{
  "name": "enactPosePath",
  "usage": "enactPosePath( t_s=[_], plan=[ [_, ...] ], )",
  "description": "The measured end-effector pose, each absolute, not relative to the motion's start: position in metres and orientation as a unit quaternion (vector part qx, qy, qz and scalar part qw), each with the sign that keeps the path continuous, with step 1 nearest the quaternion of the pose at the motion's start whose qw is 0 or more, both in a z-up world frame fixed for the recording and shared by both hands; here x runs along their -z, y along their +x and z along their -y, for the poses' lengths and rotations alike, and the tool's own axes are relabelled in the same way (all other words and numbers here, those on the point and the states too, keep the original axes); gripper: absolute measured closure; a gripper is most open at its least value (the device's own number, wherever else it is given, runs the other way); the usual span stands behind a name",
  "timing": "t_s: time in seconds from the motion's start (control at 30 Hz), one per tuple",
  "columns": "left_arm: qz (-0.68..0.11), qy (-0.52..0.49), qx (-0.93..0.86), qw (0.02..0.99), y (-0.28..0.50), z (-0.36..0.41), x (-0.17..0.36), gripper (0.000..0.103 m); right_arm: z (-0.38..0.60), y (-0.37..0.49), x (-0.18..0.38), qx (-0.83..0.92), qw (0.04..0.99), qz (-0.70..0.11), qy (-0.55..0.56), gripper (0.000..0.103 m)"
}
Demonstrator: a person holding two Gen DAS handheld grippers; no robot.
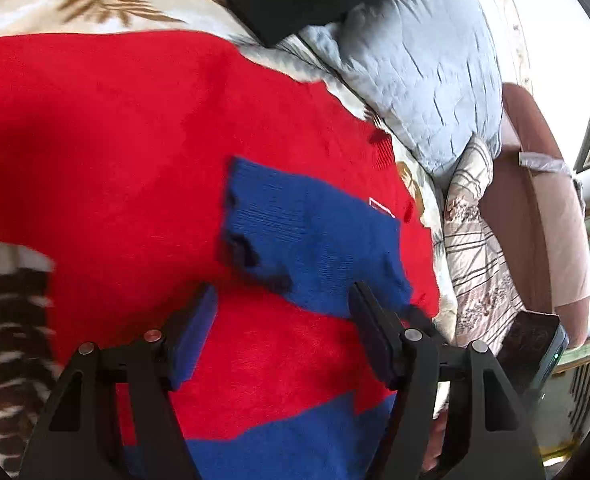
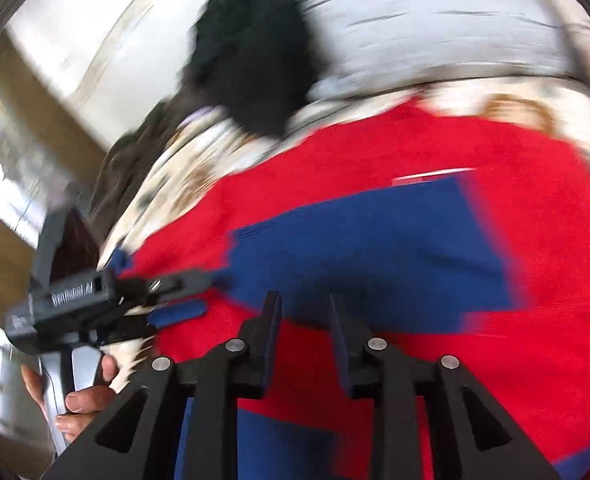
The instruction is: Fold small clothes
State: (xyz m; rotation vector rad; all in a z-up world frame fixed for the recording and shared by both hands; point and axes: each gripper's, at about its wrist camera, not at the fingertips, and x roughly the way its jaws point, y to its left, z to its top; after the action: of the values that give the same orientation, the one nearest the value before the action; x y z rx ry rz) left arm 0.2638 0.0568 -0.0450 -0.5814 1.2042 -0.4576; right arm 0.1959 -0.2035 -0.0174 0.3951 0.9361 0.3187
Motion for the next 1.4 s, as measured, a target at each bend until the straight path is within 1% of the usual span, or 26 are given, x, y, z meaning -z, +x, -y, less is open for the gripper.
enactPosePath(
  t_s=[0.03, 0.07, 0.1, 0.13, 0.27, 0.33, 0.4, 0.53, 0.57, 0.6, 0.63, 0.67, 0.73, 0.77, 0.8, 0.87, 0.9, 0.97, 1.0, 1.07, 1.13, 1.17, 1.2, 1.27, 1.33, 1.4],
  plan=[
    [-0.545, -0.265, 0.202, 0.770, 0.264, -0.051, 0.045, 0.037, 0.230, 0.190, 0.016, -0.125, 0.867, -0.440, 0.195, 0.076],
    [-0.534, -0.263, 0.194, 0.780, 0.263, -0.048, 0.044, 0.049, 0.251, 0.185, 0.016, -0.101, 0.872, -0.435, 0.202, 0.076],
    [-0.519, -0.257, 0.184, 0.794, 0.262, -0.043, 0.042, 0.089, 0.273, 0.180, 0.015, -0.078, 0.875, -0.429, 0.211, 0.076],
    [-0.516, -0.248, 0.178, 0.800, 0.263, -0.041, 0.041, 0.099, 0.300, 0.175, 0.015, -0.051, 0.876, -0.423, 0.227, 0.075],
    [-0.473, -0.264, 0.156, 0.826, 0.258, -0.055, 0.025, 0.100, 0.370, 0.162, 0.018, 0.018, 0.874, -0.397, 0.278, 0.069],
    [-0.469, -0.256, 0.149, 0.832, 0.259, -0.060, 0.021, 0.100, 0.387, 0.164, 0.024, 0.025, 0.867, -0.396, 0.301, 0.066],
    [-0.477, -0.249, 0.144, 0.831, 0.261, -0.060, 0.026, 0.100, 0.394, 0.176, 0.037, 0.016, 0.857, -0.406, 0.316, 0.064],
    [-0.499, -0.251, 0.142, 0.817, 0.266, -0.060, 0.038, 0.100, 0.384, 0.198, 0.060, -0.004, 0.839, -0.424, 0.342, 0.065],
    [-0.496, -0.254, 0.143, 0.818, 0.267, -0.063, 0.036, 0.100, 0.381, 0.201, 0.062, -0.025, 0.834, -0.424, 0.353, 0.081],
    [-0.491, -0.258, 0.144, 0.820, 0.266, -0.066, 0.034, 0.100, 0.377, 0.205, 0.060, -0.047, 0.835, -0.419, 0.354, 0.090],
    [-0.487, -0.261, 0.144, 0.821, 0.265, -0.069, 0.032, 0.100, 0.373, 0.202, 0.047, -0.048, 0.855, -0.397, 0.330, 0.091],
    [-0.483, -0.261, 0.141, 0.824, 0.264, -0.070, 0.031, 0.100, 0.370, 0.197, 0.036, -0.046, 0.874, -0.369, 0.312, 0.103],
    [-0.489, -0.246, 0.127, 0.827, 0.266, -0.069, 0.035, 0.100, 0.369, 0.184, 0.017, -0.034, 0.903, -0.321, 0.284, 0.103],
    [-0.499, -0.238, 0.121, 0.824, 0.268, -0.066, 0.041, 0.100, 0.372, 0.181, 0.016, -0.015, 0.908, -0.317, 0.275, 0.103],
    [-0.517, -0.224, 0.109, 0.819, 0.270, -0.061, 0.049, 0.100, 0.375, 0.181, 0.021, -0.003, 0.905, -0.326, 0.272, 0.103],
    [-0.522, -0.210, 0.102, 0.820, 0.270, -0.057, 0.052, 0.099, 0.385, 0.189, 0.048, 0.020, 0.876, -0.388, 0.285, 0.103],
    [-0.520, -0.211, 0.104, 0.821, 0.269, -0.058, 0.050, 0.099, 0.388, 0.191, 0.057, 0.020, 0.863, -0.406, 0.300, 0.096],
    [-0.509, -0.210, 0.108, 0.827, 0.266, -0.060, 0.042, 0.099, 0.389, 0.188, 0.059, -0.003, 0.854, -0.397, 0.337, 0.093],
    [-0.502, -0.207, 0.104, 0.833, 0.264, -0.061, 0.039, 0.099, 0.389, 0.187, 0.059, -0.017, 0.853, -0.386, 0.352, 0.079],
    [-0.506, -0.206, 0.105, 0.831, 0.264, -0.062, 0.041, 0.099, 0.383, 0.194, 0.058, -0.034, 0.848, -0.375, 0.372, 0.062],
    [-0.511, -0.209, 0.103, 0.827, 0.264, -0.063, 0.045, 0.099, 0.374, 0.207, 0.063, -0.041, 0.838, -0.398, 0.371, 0.063],
    [-0.513, -0.210, 0.103, 0.826, 0.264, -0.063, 0.045, 0.099, 0.367, 0.217, 0.069, -0.054, 0.824, -0.430, 0.365, 0.078],
    [-0.512, -0.211, 0.105, 0.826, 0.264, -0.063, 0.045, 0.099, 0.357, 0.220, 0.063, -0.060, 0.832, -0.437, 0.336, 0.083],
    [-0.510, -0.211, 0.105, 0.827, 0.264, -0.063, 0.044, 0.099, 0.348, 0.209, 0.038, -0.057, 0.879, -0.388, 0.271, 0.085],
    [-0.518, -0.205, 0.105, 0.823, 0.266, -0.058, 0.048, 0.097, 0.351, 0.195, 0.022, -0.035, 0.905, -0.342, 0.251, 0.086],
    [-0.524, -0.192, 0.104, 0.824, 0.268, -0.049, 0.052, 0.094, 0.358, 0.197, 0.036, 0.000, 0.900, -0.364, 0.239, 0.086]
  ],
)
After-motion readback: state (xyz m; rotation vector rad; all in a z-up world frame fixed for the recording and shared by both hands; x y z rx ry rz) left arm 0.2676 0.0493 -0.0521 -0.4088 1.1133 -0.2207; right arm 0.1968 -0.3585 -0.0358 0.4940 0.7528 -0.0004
